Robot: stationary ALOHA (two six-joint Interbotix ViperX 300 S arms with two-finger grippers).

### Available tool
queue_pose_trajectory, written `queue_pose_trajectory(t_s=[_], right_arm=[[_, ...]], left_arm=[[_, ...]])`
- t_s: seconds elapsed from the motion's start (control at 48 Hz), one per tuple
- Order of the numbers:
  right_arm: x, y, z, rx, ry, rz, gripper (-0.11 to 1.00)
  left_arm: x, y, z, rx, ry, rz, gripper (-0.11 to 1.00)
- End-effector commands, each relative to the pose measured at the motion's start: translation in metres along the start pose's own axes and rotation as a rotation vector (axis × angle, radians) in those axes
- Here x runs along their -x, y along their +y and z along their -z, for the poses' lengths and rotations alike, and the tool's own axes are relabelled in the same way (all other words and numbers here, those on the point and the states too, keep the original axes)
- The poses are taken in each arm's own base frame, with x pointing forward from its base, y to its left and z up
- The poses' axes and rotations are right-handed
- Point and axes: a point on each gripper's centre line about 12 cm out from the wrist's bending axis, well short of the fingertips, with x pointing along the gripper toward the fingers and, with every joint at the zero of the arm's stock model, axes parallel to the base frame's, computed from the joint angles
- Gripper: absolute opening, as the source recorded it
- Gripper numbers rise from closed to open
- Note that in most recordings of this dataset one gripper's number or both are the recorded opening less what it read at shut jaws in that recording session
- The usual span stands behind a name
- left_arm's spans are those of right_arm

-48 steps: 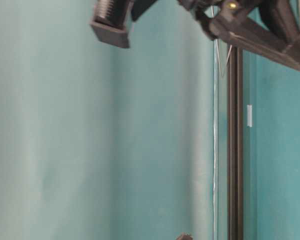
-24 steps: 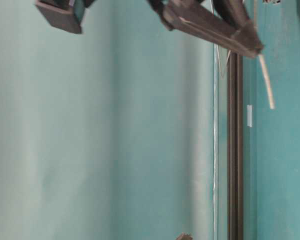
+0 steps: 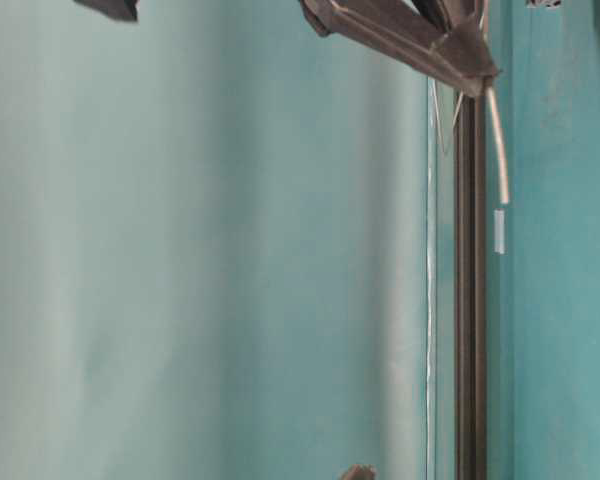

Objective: Insert the wire through the hole in the metal fitting.
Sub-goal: 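Carry the wire with the right gripper down to the lower rail fitting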

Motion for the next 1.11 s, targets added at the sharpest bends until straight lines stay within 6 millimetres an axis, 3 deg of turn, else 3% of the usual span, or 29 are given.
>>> queue_pose_trajectory(t_s=[0.0, 0.229, 0.542, 0.813, 1.084], right_arm=[[0.007, 0.005, -0.006, -0.013, -0.066, -0.026, -0.01], [0.013, 0.006, 0.006, -0.074, -0.096, -0.035, -0.01], [0.017, 0.03, 0.016, -0.105, -0.167, -0.112, -0.01], [0.01, 0.048, 0.028, -0.112, -0.189, -0.115, -0.01], [0.006, 0.063, 0.044, -0.078, -0.246, -0.035, -0.01]], left_arm=[[0.001, -0.002, -0.002, 0.008, -0.029, 0.005, 0.71], [0.005, -0.01, 0.003, 0.07, -0.034, 0.034, 0.71], [0.002, -0.034, -0.005, 0.067, -0.056, 0.119, 0.71], [-0.026, -0.057, 0.013, 0.075, -0.054, 0.175, 0.71], [-0.041, -0.073, 0.025, 0.094, -0.075, 0.208, 0.71]])
